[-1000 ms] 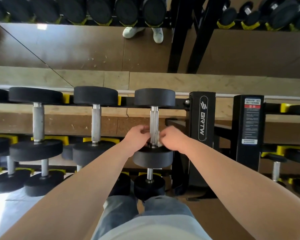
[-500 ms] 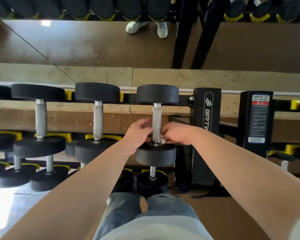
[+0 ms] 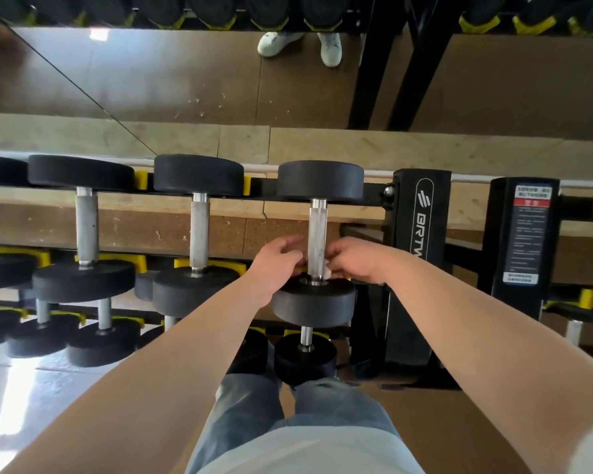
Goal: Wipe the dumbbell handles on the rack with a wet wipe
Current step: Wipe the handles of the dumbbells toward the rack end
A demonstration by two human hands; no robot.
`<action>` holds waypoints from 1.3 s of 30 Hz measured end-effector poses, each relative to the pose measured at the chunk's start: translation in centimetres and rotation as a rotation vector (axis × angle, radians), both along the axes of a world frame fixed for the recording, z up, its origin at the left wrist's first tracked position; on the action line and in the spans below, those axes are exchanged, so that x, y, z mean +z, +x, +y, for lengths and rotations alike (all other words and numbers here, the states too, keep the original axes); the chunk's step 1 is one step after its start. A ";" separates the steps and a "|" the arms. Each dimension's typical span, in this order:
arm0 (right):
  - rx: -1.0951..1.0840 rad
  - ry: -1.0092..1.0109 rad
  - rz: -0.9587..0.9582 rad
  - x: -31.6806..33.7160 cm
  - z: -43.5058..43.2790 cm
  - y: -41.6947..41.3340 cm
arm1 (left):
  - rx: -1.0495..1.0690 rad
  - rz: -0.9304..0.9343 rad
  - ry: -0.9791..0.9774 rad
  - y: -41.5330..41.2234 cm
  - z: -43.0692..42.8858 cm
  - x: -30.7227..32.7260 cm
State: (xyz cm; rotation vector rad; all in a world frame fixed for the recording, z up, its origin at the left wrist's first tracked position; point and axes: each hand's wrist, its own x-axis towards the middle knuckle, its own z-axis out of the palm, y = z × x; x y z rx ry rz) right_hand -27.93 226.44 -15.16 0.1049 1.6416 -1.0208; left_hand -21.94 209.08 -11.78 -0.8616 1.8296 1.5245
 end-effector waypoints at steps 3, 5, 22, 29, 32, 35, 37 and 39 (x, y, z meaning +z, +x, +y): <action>-0.266 -0.136 -0.114 0.4 -0.6 -0.7 | -0.011 -0.020 0.013 -0.1 0.1 0.0; -0.549 -0.269 -0.161 0.5 -1.2 -1.4 | 0.001 -0.023 0.012 -0.2 0.1 0.1; -0.121 -0.101 -0.233 0.6 0.0 -1.5 | -0.028 -0.013 0.008 0.0 -0.2 -0.3; -0.650 -0.298 -0.086 0.2 -0.5 -2.6 | -0.016 -0.056 0.017 -0.2 -0.4 -0.4; -0.157 -0.075 0.012 0.2 0.2 -1.1 | -0.031 -0.045 0.005 -0.4 -0.1 -0.5; 0.318 0.104 0.202 0.6 0.5 -0.9 | -0.054 -0.035 -0.009 -0.4 0.0 -0.5; 0.301 0.116 0.168 0.8 0.5 -0.9 | -0.069 -0.038 -0.015 -0.4 0.1 -0.5; -0.033 0.028 0.052 0.8 0.4 -0.9 | -0.081 -0.040 -0.013 -0.5 0.1 -0.5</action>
